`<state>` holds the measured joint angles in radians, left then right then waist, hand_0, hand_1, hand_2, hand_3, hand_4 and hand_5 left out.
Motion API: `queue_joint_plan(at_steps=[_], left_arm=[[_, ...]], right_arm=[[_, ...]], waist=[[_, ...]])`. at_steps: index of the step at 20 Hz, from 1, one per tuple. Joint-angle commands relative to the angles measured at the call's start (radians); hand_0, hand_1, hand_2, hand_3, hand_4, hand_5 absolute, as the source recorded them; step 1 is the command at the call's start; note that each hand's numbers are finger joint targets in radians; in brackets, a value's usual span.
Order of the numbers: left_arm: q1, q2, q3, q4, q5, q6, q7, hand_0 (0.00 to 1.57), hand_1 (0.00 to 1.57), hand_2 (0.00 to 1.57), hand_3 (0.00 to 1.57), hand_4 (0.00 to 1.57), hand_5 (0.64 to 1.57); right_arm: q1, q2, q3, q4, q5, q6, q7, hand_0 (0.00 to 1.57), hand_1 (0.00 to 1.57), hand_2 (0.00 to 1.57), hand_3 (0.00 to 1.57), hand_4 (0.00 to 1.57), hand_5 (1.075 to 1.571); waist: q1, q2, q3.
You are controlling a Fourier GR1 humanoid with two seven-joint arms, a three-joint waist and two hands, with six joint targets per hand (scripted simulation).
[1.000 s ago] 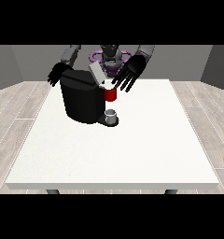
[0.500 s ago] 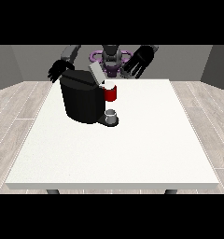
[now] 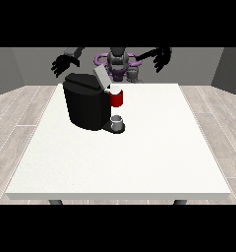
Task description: Insert the coffee pod into the coffee machine and close the lid
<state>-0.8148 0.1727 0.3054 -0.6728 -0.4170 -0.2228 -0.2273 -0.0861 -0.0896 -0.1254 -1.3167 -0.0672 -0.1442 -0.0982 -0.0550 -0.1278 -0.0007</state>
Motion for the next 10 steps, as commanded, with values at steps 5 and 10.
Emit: queue_joint_plan(at_steps=[5, 10], left_arm=[[0.192, -0.095, 0.063, -0.017, 0.116, -0.002, -0.041, 0.00, 0.00, 0.00, 0.00, 0.21, 1.571], [0.193, -0.060, 0.078, -0.062, 0.173, -0.057, 0.025, 0.00, 0.00, 0.00, 0.00, 0.00, 1.571]], right_arm=[[-0.037, -0.067, 0.038, -0.100, -0.017, 0.093, 0.104, 0.00, 0.00, 0.00, 0.00, 0.29, 1.571], [-0.088, -0.100, 0.045, -0.170, -0.032, 0.145, 0.113, 0.00, 0.00, 0.00, 0.00, 0.04, 1.571]], waist=[[0.077, -0.112, -0.0003], [0.079, -0.093, 0.0007]])
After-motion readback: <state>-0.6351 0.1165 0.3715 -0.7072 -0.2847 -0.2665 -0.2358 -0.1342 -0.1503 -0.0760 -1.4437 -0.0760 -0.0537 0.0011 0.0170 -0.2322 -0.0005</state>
